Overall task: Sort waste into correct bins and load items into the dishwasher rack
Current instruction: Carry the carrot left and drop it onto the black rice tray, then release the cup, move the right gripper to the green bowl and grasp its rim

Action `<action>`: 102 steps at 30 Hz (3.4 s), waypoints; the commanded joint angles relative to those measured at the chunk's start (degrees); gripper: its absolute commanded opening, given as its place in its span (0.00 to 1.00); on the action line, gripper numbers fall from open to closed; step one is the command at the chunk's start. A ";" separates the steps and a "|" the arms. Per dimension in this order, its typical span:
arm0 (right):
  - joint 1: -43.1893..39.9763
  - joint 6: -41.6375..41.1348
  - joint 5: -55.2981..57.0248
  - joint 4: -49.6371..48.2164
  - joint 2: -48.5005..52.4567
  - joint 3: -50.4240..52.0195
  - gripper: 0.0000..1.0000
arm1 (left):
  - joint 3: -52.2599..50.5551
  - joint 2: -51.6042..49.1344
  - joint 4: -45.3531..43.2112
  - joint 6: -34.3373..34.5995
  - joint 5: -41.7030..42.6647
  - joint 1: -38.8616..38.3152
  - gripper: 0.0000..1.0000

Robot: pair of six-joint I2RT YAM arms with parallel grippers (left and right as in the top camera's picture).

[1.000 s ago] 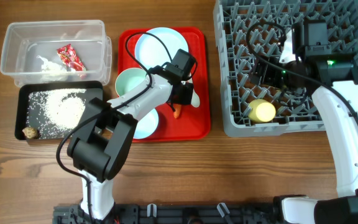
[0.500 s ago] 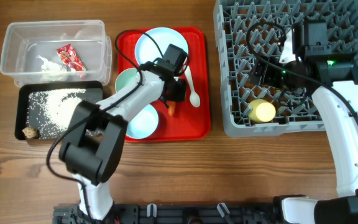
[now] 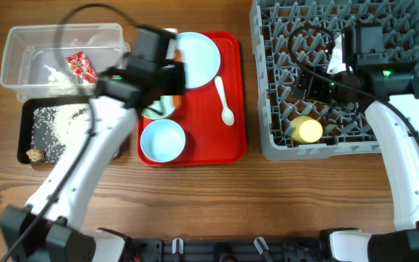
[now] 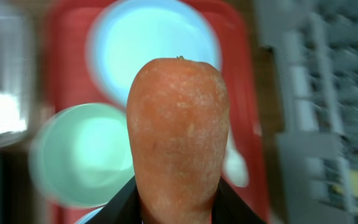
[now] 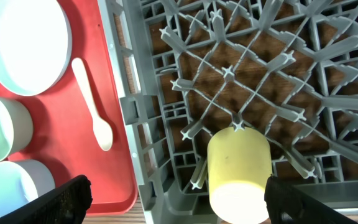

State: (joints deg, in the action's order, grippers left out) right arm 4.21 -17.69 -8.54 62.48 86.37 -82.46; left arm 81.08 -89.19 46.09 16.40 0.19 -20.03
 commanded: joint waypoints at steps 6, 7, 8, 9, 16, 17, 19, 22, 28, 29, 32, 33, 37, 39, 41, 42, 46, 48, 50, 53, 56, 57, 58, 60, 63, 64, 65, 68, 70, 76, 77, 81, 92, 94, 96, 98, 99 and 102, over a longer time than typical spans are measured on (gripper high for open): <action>0.07 1.22 -0.09 -0.39 -0.44 -0.79 0.91 | 0.52 0.68 9.29 4.02 -4.35 22.14 0.29; 0.07 1.25 -0.09 -0.42 -0.44 -0.79 0.91 | 0.52 0.24 9.60 4.02 -4.35 24.50 0.29; 0.07 1.25 -0.11 -0.42 -0.44 -0.79 0.91 | 0.52 -0.20 9.94 4.00 -4.35 26.86 0.29; 0.07 1.25 -0.09 -0.35 -0.44 -0.79 0.92 | 0.52 -0.74 10.14 4.00 -4.35 29.00 0.29; 0.07 1.25 -0.09 -0.33 -0.44 -0.79 0.91 | 0.52 -7.72 10.34 7.69 -3.98 41.11 0.21; 0.07 1.20 -0.09 -0.33 -0.44 -0.79 0.91 | 0.52 -8.98 10.32 8.11 -3.91 41.92 0.21; 0.07 1.25 -0.09 -0.33 -0.44 -0.79 0.91 | 0.52 -11.39 10.14 8.55 -3.87 43.08 0.21; 0.07 1.25 -0.09 -0.28 -0.44 -0.79 0.92 | 0.52 -15.13 9.79 8.55 -3.89 43.82 0.21; 0.07 1.18 -0.11 -0.07 -0.44 -0.79 0.92 | 0.52 -20.31 7.98 8.50 -3.96 44.00 0.22; 0.07 1.20 -0.11 -0.13 -0.44 -0.79 0.91 | 0.52 -20.83 7.41 8.50 -3.96 44.00 0.22; 0.07 1.18 -0.11 -0.22 -0.44 -0.79 0.91 | 0.52 -22.27 6.40 8.50 -3.96 44.00 0.23; 0.07 1.18 -0.11 -0.26 -0.44 -0.79 0.91 | 0.52 -22.53 6.38 8.52 -3.96 44.00 0.23; 0.07 1.20 -0.11 -0.33 -0.44 -0.79 0.92 | 0.52 -24.33 6.43 8.50 -4.15 44.00 0.31; 0.07 1.20 -0.11 -0.35 -0.44 -0.79 0.92 | 0.52 -24.70 6.16 8.50 -4.15 44.00 0.41; 0.07 1.22 -0.11 -0.59 -0.44 -0.79 0.92 | 0.52 -24.74 5.99 8.48 -4.17 44.00 0.57; 0.07 1.22 -0.11 -0.74 -0.44 -0.79 0.91 | 0.52 -24.74 6.01 8.44 -4.17 44.00 0.63; 0.07 1.22 -0.11 -1.01 -0.44 -0.79 0.92 | 0.55 -24.70 6.34 7.82 -4.20 44.37 0.74; 0.07 1.25 -0.11 -0.98 -0.44 -0.79 0.91 | 0.70 -24.35 6.93 7.82 -4.22 44.72 0.75; 0.07 1.25 -0.11 -0.94 -0.44 -0.79 0.91 | 1.33 -23.30 8.04 7.80 -4.20 45.29 0.75; 0.07 1.22 -0.11 -0.96 -0.44 -0.79 0.91 | 2.86 -21.05 9.57 6.97 -3.82 45.66 0.75; 0.07 1.22 -0.11 -1.36 -0.44 -0.79 0.91 | 4.15 -16.96 10.58 5.92 -3.43 45.59 0.77; 0.07 1.20 -0.11 -1.62 -0.44 -0.79 0.92 | 4.17 -15.15 10.54 5.18 -2.71 45.46 0.77; 0.07 1.20 -0.13 -1.84 -0.44 -0.79 0.92 | 4.17 -13.75 10.47 4.66 -1.90 45.35 0.77; 0.07 1.18 -0.13 -2.03 -0.44 -0.79 0.92 | 4.17 -10.21 10.16 3.04 0.79 44.70 0.77; 0.09 1.22 -0.13 -2.01 -0.44 -0.79 0.91 | 4.17 -5.09 9.49 -1.09 5.40 42.03 0.80; 0.07 1.20 -0.11 -2.01 -0.44 -0.79 0.91 | 4.17 -3.87 9.49 -2.80 6.99 40.70 0.80; 0.07 1.22 -0.11 -2.03 -0.44 -0.79 0.91 | 4.17 -2.91 9.51 -3.82 7.96 39.08 0.80; 0.07 1.22 -0.13 -2.03 -0.44 -0.79 0.92 | 4.17 -1.99 9.03 -4.24 8.15 33.20 0.81; 0.09 1.20 -0.13 -2.01 -0.44 -0.79 0.92 | 4.15 -2.16 8.74 -4.26 8.13 29.55 0.82; 0.09 1.20 -0.15 -2.23 -0.44 -0.79 0.91 | 4.15 -2.60 7.45 -6.86 7.89 17.90 0.83; 0.09 1.20 -0.17 -2.29 -0.44 -0.79 0.92 | 4.15 -2.60 7.19 -7.06 7.89 16.37 0.84; 0.09 1.18 -0.85 -2.93 -0.44 -0.79 0.91 | 4.04 -2.78 6.56 -7.06 7.85 11.67 0.86; 0.09 1.25 -5.38 -5.66 -0.44 -0.79 0.92 | 4.00 -8.24 6.01 -7.21 7.69 6.62 0.86; 0.09 1.22 -6.64 -6.51 -0.44 -0.79 0.92 | 4.00 -9.03 6.01 -7.21 7.72 6.56 0.86; 0.13 1.25 -9.25 -7.89 -0.44 -0.79 0.92 | 4.00 -9.14 6.03 -7.21 7.74 6.47 0.85; 0.48 1.16 -12.22 -9.62 -0.44 -0.79 0.91 | 4.00 -9.14 6.03 -7.21 7.72 6.23 0.83; 0.94 1.07 -14.05 -10.88 -0.44 -0.79 0.91 | 4.00 -9.14 6.03 -7.21 7.72 6.08 0.82; 3.89 -2.16 -15.56 -15.63 -0.17 -0.74 0.92 | 4.00 -9.14 6.05 -7.15 7.39 6.01 0.80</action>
State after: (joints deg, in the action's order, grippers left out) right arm 4.97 -17.32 -18.90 50.24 86.37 -82.46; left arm 84.93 -98.04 52.27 10.15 7.42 -13.52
